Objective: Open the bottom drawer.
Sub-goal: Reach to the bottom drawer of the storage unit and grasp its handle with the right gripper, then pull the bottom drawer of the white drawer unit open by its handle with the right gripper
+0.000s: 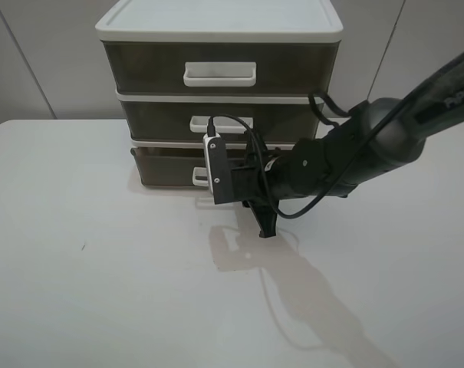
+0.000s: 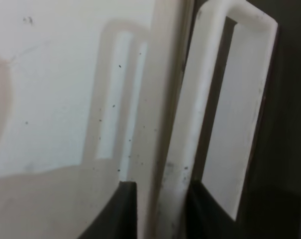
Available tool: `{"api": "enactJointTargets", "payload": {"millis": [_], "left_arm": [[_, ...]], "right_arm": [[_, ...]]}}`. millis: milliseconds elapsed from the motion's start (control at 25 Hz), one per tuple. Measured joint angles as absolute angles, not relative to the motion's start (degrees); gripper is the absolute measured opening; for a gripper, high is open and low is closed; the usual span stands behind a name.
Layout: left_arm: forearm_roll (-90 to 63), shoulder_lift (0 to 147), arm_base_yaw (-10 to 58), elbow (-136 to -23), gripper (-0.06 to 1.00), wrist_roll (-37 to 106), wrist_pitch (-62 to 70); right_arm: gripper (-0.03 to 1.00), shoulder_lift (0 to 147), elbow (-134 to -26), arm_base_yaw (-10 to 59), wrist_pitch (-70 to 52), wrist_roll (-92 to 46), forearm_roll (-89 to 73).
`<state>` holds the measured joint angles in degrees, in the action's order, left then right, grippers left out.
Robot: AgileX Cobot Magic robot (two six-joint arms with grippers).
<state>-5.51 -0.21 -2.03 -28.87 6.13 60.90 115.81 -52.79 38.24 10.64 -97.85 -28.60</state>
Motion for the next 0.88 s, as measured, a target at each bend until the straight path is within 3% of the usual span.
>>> {"api": "enactJointTargets", "payload": {"millis": [200,880], "left_arm": [[-5.51,-0.21,-2.03,-28.87,0.72,6.13,60.90],[-5.51,-0.21,-2.03,-28.87,0.72,6.13,60.90]], "right_arm": [[0.05,115.74,-52.79,38.29,11.20,-97.85,-28.78],[0.05,115.62,-52.42,39.23,12.37,-97.92,-30.83]]}}
